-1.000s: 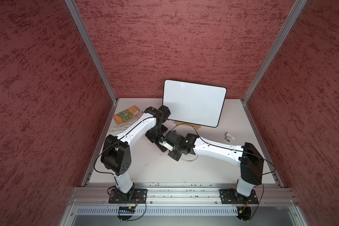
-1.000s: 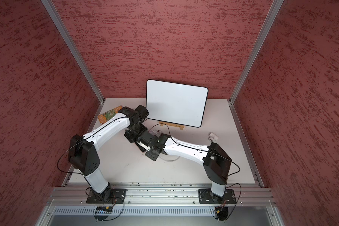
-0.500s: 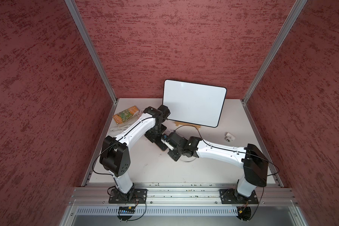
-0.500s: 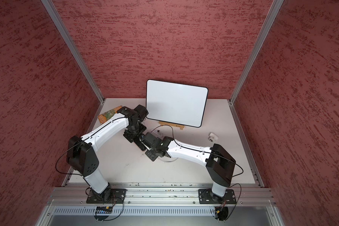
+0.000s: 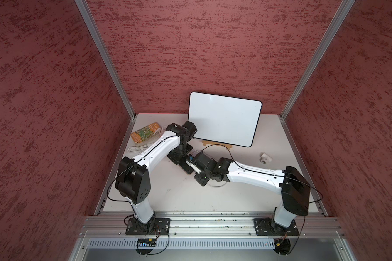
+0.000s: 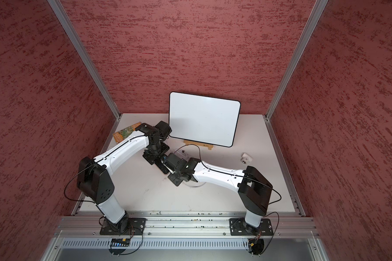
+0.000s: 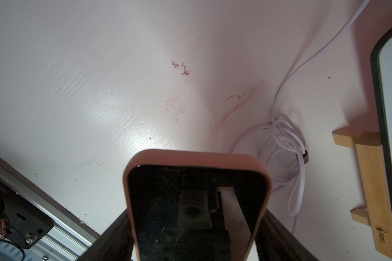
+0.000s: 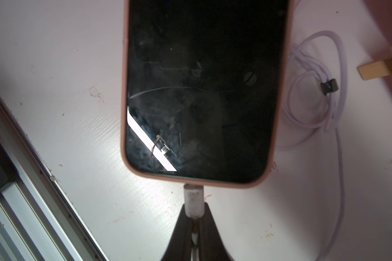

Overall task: Plug the charging cable into the phone
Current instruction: Insert the charging cable into the phone.

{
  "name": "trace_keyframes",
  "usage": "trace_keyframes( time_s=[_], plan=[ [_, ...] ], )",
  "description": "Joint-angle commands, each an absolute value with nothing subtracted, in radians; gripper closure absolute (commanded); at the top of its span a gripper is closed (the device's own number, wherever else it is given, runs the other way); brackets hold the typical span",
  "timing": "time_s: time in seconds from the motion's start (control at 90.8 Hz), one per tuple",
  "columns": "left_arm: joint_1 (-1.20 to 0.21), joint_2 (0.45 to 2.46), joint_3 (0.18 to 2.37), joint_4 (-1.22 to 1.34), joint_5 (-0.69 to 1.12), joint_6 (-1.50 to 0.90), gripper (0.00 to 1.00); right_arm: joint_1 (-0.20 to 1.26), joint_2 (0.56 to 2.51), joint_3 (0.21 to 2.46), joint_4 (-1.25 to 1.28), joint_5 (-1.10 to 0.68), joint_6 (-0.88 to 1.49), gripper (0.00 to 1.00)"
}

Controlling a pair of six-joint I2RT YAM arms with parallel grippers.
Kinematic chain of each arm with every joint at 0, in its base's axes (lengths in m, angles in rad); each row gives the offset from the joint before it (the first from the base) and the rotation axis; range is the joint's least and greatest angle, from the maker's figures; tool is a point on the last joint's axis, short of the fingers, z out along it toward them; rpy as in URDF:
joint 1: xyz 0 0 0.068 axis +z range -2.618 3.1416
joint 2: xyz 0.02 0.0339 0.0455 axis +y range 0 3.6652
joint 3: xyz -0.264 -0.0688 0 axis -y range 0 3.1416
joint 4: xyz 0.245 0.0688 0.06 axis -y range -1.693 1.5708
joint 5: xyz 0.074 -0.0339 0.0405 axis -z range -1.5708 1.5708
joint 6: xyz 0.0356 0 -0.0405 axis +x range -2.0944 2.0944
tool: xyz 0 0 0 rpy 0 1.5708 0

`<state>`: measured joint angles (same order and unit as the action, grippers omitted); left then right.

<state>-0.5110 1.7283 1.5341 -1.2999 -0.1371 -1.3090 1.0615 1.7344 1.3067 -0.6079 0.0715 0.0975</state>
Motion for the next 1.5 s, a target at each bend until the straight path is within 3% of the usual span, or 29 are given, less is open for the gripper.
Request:
trace_keyframes(
  time_s=[0.0, 0.562, 1.014, 1.08, 1.135, 1.19, 1.278, 1.487],
  plan=[
    [-0.558, 1.716, 1.533, -1.322, -0.022, -1.314, 1.0, 1.063, 1.706, 1.344, -0.394, 0.081, 0.092, 1.0],
    [-0.591, 1.725, 1.483, -1.249, 0.046, -1.344, 1.0, 1.063, 1.694, 1.312, -0.236, 0.152, 0.121, 1.0],
    [-0.59, 1.723, 1.475, -1.243, 0.042, -1.344, 1.0, 1.063, 1.706, 1.331, -0.253, 0.176, 0.116, 1.0],
    [-0.581, 1.723, 1.474, -1.242, 0.041, -1.341, 1.0, 1.061, 1.697, 1.332, -0.273, 0.19, 0.116, 0.8],
    [-0.572, 1.723, 1.472, -1.243, 0.041, -1.338, 1.0, 1.056, 1.683, 1.329, -0.291, 0.191, 0.115, 0.5],
    [-0.562, 1.723, 1.469, -1.245, 0.041, -1.334, 1.0, 1.051, 1.661, 1.319, -0.308, 0.198, 0.12, 0.27],
    [-0.553, 1.717, 1.462, -1.245, 0.04, -1.333, 1.0, 1.044, 1.61, 1.283, -0.325, 0.205, 0.135, 0.04],
    [-0.546, 1.714, 1.463, -1.237, 0.037, -1.332, 1.0, 1.021, 1.445, 1.2, -0.362, 0.192, 0.184, 0.01]
  ],
)
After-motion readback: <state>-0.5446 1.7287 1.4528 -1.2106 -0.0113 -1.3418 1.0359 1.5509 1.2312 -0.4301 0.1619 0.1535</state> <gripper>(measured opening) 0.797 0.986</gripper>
